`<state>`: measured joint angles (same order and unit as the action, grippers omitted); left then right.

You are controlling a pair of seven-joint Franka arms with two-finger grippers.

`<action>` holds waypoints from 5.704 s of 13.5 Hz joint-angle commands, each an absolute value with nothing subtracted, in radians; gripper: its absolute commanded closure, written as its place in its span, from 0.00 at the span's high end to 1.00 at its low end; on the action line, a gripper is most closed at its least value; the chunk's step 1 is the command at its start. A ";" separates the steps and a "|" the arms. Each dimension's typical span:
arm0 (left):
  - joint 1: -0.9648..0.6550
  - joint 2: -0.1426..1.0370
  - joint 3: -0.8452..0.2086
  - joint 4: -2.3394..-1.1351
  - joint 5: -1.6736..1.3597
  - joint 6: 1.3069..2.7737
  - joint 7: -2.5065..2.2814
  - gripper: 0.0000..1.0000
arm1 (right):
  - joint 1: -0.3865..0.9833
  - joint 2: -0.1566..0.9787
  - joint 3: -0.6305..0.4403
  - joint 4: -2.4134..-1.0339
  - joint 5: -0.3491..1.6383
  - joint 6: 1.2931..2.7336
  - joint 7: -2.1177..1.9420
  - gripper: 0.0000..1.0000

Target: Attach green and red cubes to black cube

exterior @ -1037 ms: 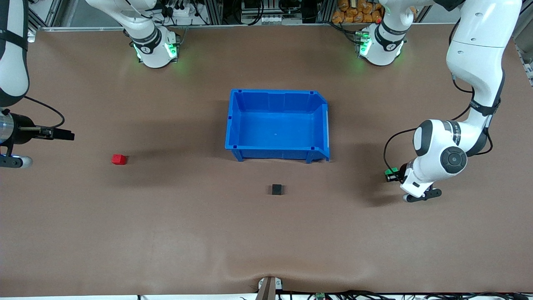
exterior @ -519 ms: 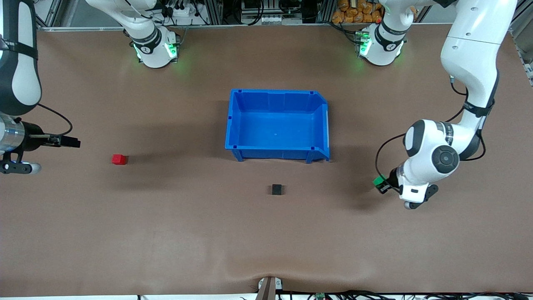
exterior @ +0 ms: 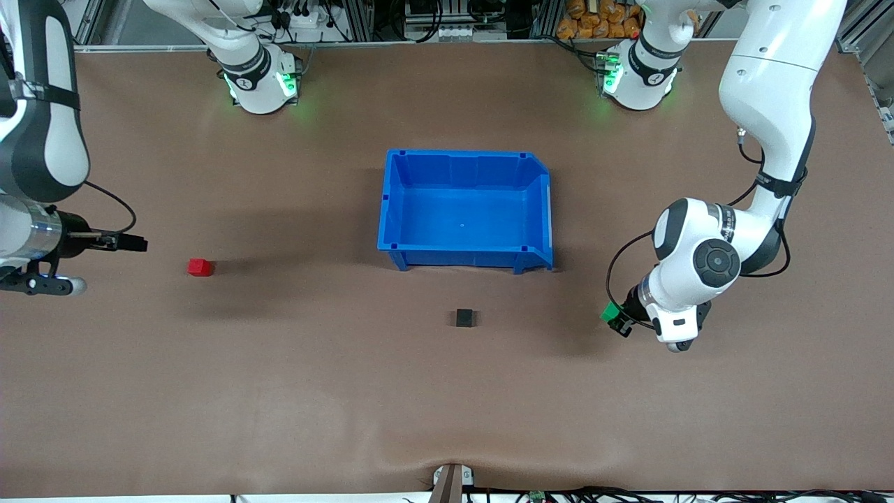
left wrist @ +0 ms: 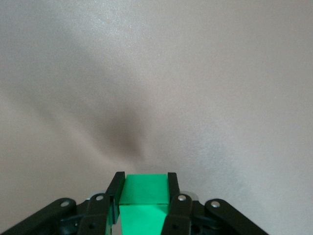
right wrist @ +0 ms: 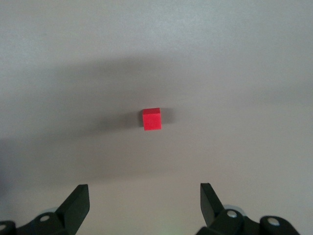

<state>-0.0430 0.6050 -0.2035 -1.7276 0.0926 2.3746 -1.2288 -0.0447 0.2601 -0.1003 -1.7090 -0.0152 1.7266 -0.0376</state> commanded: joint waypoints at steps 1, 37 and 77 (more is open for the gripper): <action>-0.075 0.638 -0.202 -1.675 0.023 2.367 -1.295 0.00 | -0.040 0.256 -0.095 -1.758 -0.015 1.775 -0.017 1.00; -0.433 0.957 -0.179 -1.290 -0.064 2.379 -2.056 0.00 | -0.044 0.376 -0.095 -1.900 -0.014 2.026 -0.009 1.00; -0.157 0.356 -0.181 -1.318 0.066 1.507 -0.761 1.00 | -0.060 0.523 -0.095 -1.997 0.009 2.307 0.002 0.66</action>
